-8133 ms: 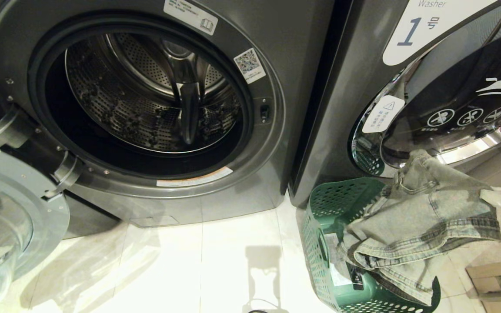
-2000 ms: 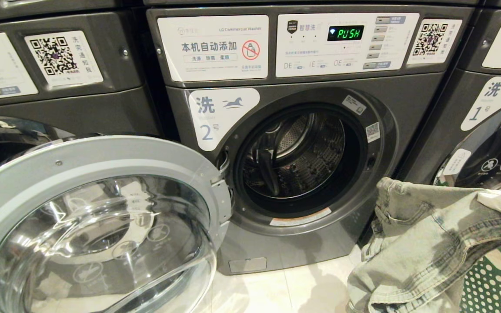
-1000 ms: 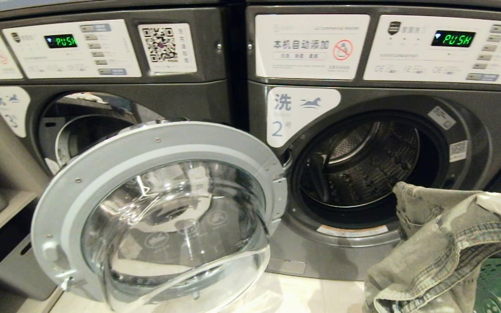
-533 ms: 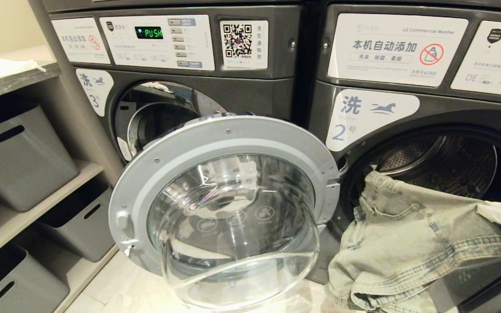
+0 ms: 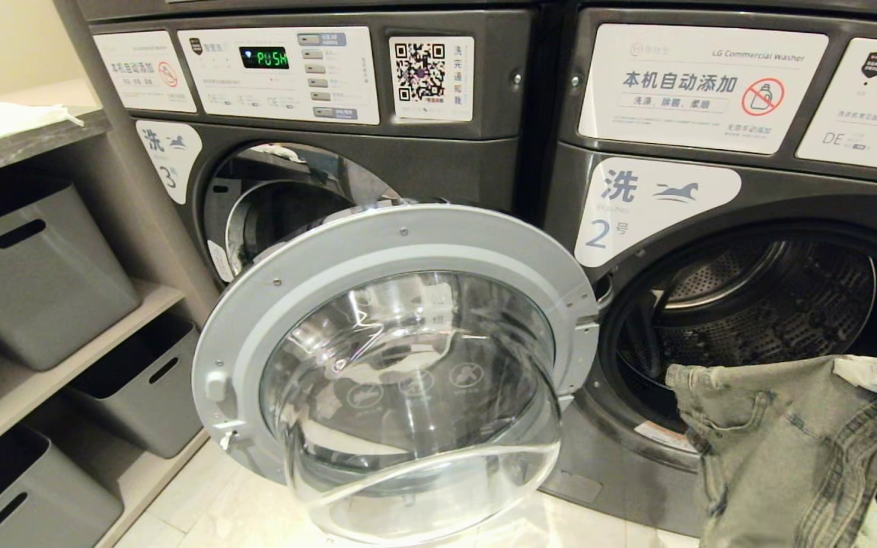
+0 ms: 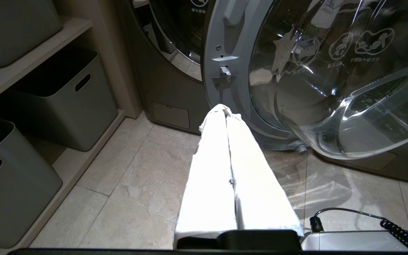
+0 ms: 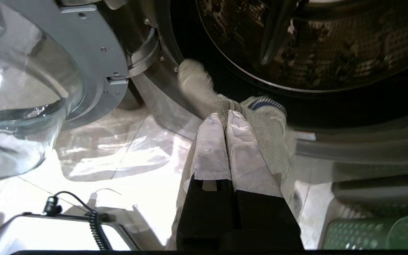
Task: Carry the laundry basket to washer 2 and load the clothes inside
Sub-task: Place the clothes into the washing machine
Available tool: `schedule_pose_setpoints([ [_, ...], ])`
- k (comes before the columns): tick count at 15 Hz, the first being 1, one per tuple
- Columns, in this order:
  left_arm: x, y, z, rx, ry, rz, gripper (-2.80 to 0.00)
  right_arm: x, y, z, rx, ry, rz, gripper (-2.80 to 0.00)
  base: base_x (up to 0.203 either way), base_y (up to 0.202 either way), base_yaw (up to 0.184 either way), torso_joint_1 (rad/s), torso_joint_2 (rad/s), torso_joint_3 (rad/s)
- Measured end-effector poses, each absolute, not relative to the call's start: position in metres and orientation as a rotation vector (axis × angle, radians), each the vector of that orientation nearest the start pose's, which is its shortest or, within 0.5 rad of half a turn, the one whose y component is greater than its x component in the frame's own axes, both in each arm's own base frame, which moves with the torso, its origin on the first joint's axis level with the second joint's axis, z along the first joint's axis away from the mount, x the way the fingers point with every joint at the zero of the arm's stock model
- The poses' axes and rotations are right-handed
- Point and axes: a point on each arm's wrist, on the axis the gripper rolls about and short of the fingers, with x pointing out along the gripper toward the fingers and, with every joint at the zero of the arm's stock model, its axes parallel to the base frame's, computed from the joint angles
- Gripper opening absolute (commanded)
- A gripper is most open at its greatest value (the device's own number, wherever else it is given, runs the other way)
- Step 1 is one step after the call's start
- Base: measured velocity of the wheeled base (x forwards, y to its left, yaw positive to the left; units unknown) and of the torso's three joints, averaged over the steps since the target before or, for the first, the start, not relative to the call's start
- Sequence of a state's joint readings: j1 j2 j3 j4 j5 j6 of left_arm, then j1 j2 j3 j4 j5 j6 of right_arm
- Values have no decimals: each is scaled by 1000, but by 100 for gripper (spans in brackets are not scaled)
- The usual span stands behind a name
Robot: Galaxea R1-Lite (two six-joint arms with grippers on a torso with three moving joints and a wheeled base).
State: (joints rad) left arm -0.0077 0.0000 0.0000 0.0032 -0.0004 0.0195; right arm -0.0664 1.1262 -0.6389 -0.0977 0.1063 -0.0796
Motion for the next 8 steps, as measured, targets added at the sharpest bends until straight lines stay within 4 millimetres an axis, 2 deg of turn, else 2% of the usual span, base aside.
schedule_pose_setpoints([
  [4,-23,0,75,20,3,-8,-280,171,-13,217,-6,386,-24,-280,0,0,0,0,0,0],
  [8,-23,0,75,21,2,-9,-280,203,-19,215,-22,263,-156,-280,0,0,0,0,0,0],
])
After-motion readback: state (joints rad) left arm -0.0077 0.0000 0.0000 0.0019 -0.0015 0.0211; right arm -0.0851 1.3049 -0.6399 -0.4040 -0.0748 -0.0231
